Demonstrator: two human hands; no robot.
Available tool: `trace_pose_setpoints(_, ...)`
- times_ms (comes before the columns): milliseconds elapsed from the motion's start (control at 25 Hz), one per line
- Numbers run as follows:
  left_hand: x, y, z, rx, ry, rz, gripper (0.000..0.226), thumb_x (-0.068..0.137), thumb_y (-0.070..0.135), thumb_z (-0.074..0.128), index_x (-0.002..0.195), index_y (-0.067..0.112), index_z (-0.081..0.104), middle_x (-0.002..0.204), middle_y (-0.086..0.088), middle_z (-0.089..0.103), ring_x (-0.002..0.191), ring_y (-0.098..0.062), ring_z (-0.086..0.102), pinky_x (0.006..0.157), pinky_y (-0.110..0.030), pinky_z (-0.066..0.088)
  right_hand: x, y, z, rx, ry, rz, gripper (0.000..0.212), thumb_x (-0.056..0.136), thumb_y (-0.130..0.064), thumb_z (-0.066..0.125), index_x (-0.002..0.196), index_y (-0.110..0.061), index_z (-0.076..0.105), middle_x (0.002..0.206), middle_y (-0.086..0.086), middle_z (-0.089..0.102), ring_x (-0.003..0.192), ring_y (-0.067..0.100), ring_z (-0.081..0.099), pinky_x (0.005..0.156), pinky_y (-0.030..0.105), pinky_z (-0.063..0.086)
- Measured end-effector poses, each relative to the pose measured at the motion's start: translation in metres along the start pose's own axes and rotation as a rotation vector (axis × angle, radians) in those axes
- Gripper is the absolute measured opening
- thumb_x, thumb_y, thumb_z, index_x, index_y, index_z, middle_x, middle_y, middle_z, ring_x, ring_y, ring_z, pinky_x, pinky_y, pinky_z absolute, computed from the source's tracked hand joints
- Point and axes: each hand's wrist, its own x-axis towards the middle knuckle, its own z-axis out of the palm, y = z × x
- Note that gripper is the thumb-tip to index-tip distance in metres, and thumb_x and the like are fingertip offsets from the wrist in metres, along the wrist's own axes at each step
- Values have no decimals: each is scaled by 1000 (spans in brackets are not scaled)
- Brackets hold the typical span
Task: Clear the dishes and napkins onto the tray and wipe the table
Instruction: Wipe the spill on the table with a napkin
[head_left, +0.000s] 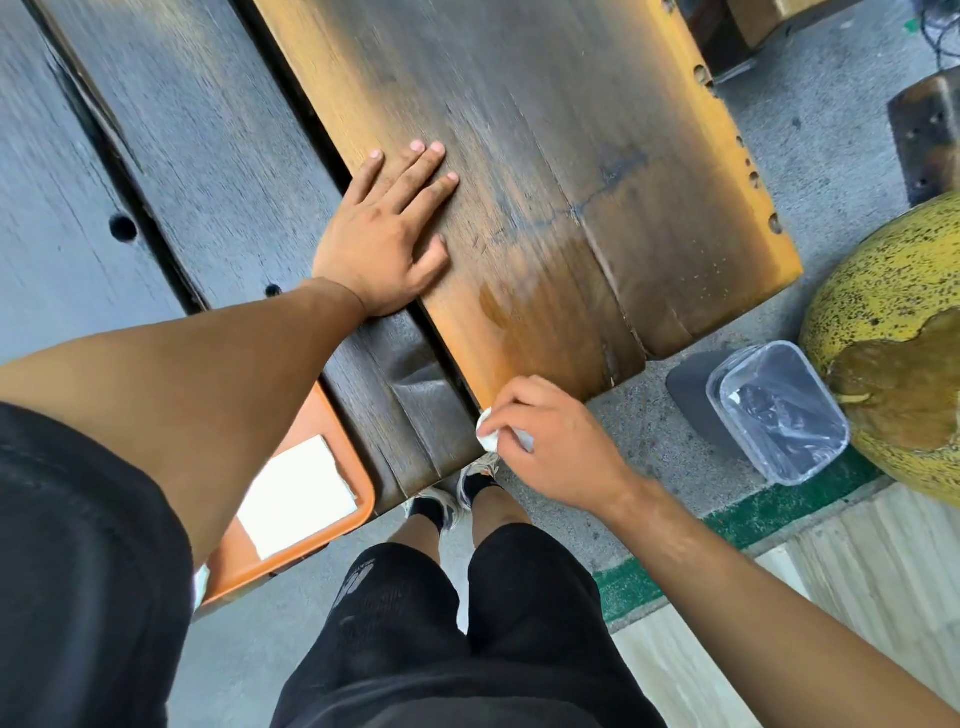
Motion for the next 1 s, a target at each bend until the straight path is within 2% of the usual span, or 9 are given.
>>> trace_pose_setpoints(120, 1, 2, -3, 13, -15, -15, 64, 99, 39, 42, 158, 14, 37, 170, -13, 27, 159, -30, 22, 128, -55, 14, 9, -3, -8, 311, 105, 297, 21, 85, 1, 68, 89, -16, 80, 95, -3, 68, 78, 16, 63, 69, 24, 52)
trace_pose_setpoints(200, -1, 4, -3, 25, -22, -35, 64, 100, 39, 42, 159, 15, 36, 170, -12, 27, 159, -30, 22, 128, -55, 13, 26, -4, -13, 499, 215, 436, 26, 88, 0, 68, 95, -23, 77, 102, 2, 70, 83, 18, 67, 72, 27, 56)
trace_pose_setpoints(320, -8, 2, -5, 18, -39, -62, 63, 103, 41, 38, 160, 15, 35, 171, -10, 25, 159, -29, 20, 129, -53, 11, 47, -4, -14, 602, 217, 447, 33, 93, -1, 64, 102, -31, 72, 112, 9, 71, 90, 8, 67, 79, 20, 53)
trace_pose_setpoints(440, -9, -11, -12, 7, -120, 14, 63, 104, 43, 35, 162, 16, 30, 172, -9, 22, 160, -29, 18, 129, -51, 10, 58, -11, -10, 643, 186, 428, 31, 98, 0, 57, 106, -26, 72, 113, 8, 72, 96, 10, 70, 80, 22, 54)
trace_pose_setpoints(560, -4, -35, -27, 44, -214, 92, 63, 106, 45, 29, 161, 14, 31, 172, -13, 21, 159, -31, 20, 129, -51, 13, 65, -19, 0, 770, 146, 461, 31, 98, 8, 51, 104, -15, 71, 93, -6, 75, 74, 4, 69, 67, 18, 53)
trace_pose_setpoints(680, -8, -76, -50, 52, -220, -1, 69, 104, 50, 27, 156, 6, 38, 168, -22, 27, 155, -39, 28, 127, -51, 21, 71, -30, 15, 881, 97, 473, 31, 98, 13, 48, 103, -10, 69, 87, -6, 76, 67, 10, 66, 62, 22, 53)
trace_pose_setpoints(840, -35, -123, -78, 89, -303, -71, 75, 103, 56, 25, 156, 4, 33, 169, -22, 23, 156, -40, 25, 126, -53, 22, 83, -48, 36, 793, 14, 468, 36, 97, 9, 43, 95, -17, 68, 81, 4, 69, 60, 16, 54, 59, 29, 45)
trace_pose_setpoints(920, -58, -143, -85, 75, -325, -62, 76, 104, 55, 26, 157, 1, 32, 169, -25, 21, 156, -42, 24, 127, -51, 21, 93, -61, 47, 625, -21, 429, 33, 94, 3, 44, 89, -20, 67, 77, 0, 65, 59, 11, 50, 57, 22, 40)
trace_pose_setpoints(1000, -86, -163, -90, 62, -316, -94, 77, 104, 55, 26, 156, -2, 33, 167, -28, 22, 155, -43, 24, 128, -48, 20, 104, -77, 56, 469, -27, 308, 25, 87, -6, 48, 82, -24, 65, 81, -8, 65, 67, 5, 56, 62, 16, 42)
